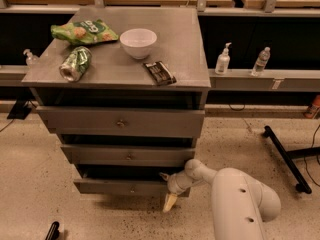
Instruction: Open bottom drawer
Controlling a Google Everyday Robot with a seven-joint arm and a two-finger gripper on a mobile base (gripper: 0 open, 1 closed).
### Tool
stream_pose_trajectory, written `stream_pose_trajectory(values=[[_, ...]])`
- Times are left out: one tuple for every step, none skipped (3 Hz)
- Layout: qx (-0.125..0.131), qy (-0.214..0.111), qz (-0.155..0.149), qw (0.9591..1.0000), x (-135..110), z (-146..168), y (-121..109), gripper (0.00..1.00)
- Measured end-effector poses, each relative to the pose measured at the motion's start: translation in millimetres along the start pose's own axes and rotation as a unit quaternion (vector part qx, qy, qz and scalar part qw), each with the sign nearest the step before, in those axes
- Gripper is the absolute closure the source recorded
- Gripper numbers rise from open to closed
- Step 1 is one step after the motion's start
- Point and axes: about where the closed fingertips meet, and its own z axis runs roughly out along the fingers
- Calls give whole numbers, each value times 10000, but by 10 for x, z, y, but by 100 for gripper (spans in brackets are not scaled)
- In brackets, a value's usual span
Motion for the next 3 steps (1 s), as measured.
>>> stream_pose_trajectory(values=[[-198,-13,-53,9998,-116,17,48,21],[-231,-19,-66,9997,-146,-2,60,46],[-322,-121,-122,9993,-255,-103,201,69]])
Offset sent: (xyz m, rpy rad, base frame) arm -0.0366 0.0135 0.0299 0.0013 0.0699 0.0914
